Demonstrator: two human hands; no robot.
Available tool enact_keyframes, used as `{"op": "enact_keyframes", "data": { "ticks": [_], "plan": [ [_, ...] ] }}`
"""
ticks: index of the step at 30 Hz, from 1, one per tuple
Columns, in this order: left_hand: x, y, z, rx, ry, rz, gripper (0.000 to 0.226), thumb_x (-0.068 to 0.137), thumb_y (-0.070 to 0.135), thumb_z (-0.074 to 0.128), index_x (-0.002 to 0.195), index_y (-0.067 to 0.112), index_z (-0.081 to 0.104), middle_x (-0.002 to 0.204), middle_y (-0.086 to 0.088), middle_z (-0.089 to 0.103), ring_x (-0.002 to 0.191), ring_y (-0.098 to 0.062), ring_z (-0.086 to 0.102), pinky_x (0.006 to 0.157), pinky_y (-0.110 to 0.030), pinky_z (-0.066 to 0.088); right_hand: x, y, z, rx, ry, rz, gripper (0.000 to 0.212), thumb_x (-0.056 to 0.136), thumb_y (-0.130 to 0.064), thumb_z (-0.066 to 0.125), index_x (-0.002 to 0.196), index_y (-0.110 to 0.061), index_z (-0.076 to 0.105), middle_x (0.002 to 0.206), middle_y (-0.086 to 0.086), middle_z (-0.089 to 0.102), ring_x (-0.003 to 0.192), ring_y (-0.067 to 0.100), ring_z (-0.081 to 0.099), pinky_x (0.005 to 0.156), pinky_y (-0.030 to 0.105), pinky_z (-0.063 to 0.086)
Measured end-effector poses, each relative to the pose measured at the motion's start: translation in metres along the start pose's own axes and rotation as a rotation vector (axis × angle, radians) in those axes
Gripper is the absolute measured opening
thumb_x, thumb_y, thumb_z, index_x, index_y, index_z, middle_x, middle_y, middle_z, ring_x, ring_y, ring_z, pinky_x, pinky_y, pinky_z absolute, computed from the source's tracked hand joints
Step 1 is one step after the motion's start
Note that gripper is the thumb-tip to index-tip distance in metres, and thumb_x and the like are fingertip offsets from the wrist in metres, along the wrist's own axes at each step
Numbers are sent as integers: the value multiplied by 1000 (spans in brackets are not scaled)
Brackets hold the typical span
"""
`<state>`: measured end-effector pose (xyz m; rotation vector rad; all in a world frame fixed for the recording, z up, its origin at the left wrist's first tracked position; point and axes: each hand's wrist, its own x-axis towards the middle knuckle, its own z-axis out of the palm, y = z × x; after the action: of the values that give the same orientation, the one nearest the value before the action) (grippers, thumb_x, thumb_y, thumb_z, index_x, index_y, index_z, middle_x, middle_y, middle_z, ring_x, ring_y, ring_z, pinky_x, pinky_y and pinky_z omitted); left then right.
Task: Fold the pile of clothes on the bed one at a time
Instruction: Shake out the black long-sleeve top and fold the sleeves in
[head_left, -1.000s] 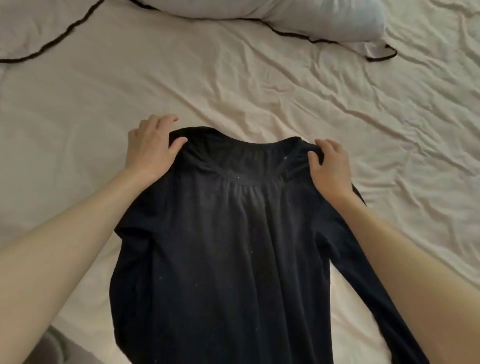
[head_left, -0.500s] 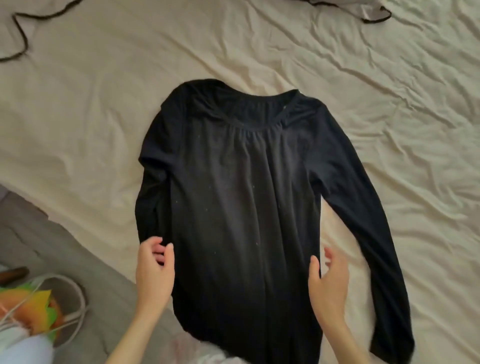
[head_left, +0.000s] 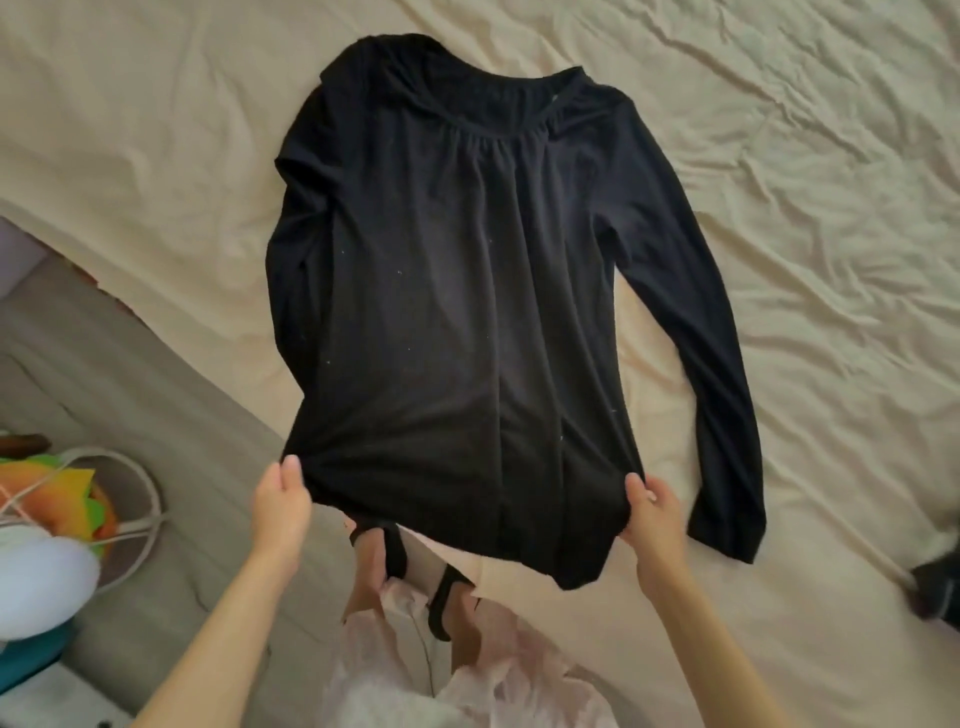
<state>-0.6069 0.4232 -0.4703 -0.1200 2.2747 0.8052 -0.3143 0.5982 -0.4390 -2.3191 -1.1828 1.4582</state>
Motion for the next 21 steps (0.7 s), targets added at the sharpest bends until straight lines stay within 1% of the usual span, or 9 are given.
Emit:
{"op": "enact_keyframes", "data": {
  "ticks": [1, 3, 6, 9, 13, 15, 17, 20, 21],
  "plan": [
    [4, -1, -10, -7, 22, -1, 45, 103, 26, 32, 130, -7, 42, 133, -25, 47, 124, -37, 45, 105, -51, 37, 1, 1, -4, 30, 45, -4, 29, 99, -24, 42, 98, 3, 50, 85, 21, 49, 71, 30, 50, 67, 40, 47],
    [10, -1, -26, 2, 63, 85, 42, 103, 25, 31, 127, -7, 44, 132, -23, 49, 123, -35, 45, 105, -46, 36, 4, 2, -7, 67, 125, -39, 22, 99, -26, 41, 97, -7, 53, 88, 7, 52, 74, 16, 51, 65, 31, 43],
    [9, 4, -35, 17, 32, 202, 35, 103, 24, 32, 117, -1, 51, 116, -18, 55, 105, -28, 50, 87, -38, 38, 2, 1, 0, 56, 145, -99, 17, 100, -25, 41, 95, -14, 54, 85, -2, 54, 79, 14, 55, 58, 23, 41],
    [6, -3, -30, 72, -128, 146, 39, 99, 35, 40, 121, 5, 49, 111, -10, 55, 99, -21, 51, 78, -32, 40, -6, 12, 12, 52, 66, -63, 15, 100, -27, 43, 100, -15, 52, 86, 5, 58, 74, 19, 57, 56, 24, 46],
    [-4, -20, -22, 69, -328, 21, 52, 92, 23, 58, 135, 10, 34, 117, -11, 55, 108, -29, 56, 83, -37, 47, -24, 33, 23, 36, 2, -82, 24, 94, -39, 54, 102, -17, 51, 93, 1, 60, 84, 14, 60, 73, 28, 49],
    [-6, -26, -17, 156, -323, 9, 52, 90, 17, 60, 135, 13, 34, 115, -13, 56, 107, -32, 56, 87, -44, 48, -34, 44, 30, -29, -23, -93, 27, 90, -43, 58, 102, -20, 52, 93, -6, 59, 86, 7, 57, 71, 23, 45],
    [-6, -28, -13, 174, -297, 9, 46, 91, 15, 59, 132, 12, 40, 122, -15, 55, 112, -32, 53, 94, -48, 46, -42, 53, 39, -62, -67, -89, 22, 90, -39, 61, 98, -20, 54, 90, -5, 60, 83, 8, 58, 65, 22, 45],
    [3, -20, -2, 180, -291, 59, 43, 93, 16, 56, 133, 10, 44, 133, -15, 50, 121, -30, 49, 100, -45, 43, -45, 57, 48, -46, -72, -54, 6, 93, -25, 58, 90, -20, 59, 86, 2, 65, 86, 19, 63, 74, 35, 51],
    [7, -16, 3, 187, -293, 81, 44, 93, 17, 56, 134, 9, 43, 135, -15, 50, 122, -31, 49, 99, -42, 42, -43, 55, 50, -12, -54, -22, 9, 95, -21, 56, 87, -21, 60, 86, 3, 65, 87, 21, 63, 77, 37, 51]
  ]
}}
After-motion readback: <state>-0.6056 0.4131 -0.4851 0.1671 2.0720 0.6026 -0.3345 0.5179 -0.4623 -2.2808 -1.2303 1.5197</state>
